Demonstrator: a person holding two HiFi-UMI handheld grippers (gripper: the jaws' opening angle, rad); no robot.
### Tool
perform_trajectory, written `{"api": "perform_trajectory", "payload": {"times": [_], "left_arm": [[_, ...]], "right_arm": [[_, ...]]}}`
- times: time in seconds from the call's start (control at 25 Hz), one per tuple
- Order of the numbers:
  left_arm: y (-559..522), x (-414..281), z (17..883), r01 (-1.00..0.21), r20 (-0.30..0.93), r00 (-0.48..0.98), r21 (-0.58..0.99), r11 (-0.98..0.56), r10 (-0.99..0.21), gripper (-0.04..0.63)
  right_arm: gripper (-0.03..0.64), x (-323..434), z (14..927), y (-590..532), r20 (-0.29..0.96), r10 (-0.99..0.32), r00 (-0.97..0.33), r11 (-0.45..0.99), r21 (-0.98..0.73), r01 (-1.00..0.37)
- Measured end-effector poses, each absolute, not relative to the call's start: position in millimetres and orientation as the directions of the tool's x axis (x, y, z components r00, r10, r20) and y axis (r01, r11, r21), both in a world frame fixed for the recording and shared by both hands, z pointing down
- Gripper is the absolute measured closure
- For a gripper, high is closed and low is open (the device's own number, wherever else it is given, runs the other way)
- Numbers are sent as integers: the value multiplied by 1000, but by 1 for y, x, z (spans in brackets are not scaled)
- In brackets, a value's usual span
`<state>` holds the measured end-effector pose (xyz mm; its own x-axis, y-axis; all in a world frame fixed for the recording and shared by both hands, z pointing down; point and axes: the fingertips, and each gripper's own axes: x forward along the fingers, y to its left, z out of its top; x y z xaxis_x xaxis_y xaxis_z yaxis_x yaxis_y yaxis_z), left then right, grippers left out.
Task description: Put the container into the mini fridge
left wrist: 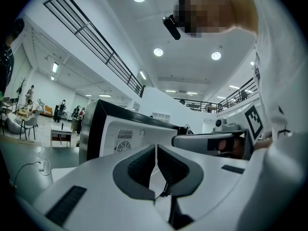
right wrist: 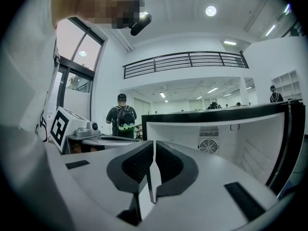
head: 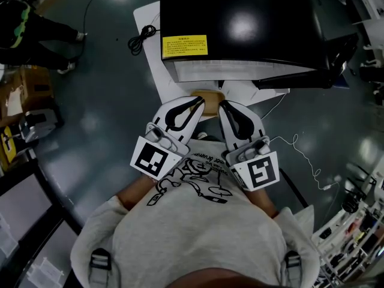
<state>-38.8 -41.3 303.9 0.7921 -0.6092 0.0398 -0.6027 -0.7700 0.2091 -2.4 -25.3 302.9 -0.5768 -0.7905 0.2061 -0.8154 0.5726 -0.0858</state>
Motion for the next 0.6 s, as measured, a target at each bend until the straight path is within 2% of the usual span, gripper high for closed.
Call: {"api": "perform_trajectory", "payload": {"times": [0.6], "left_arm": [[-44, -34, 306, -635, 56, 767, 206, -744, -639, 569]], "right_arm": [[580, 8, 307, -28, 218, -776, -592, 589, -87, -804]]}}
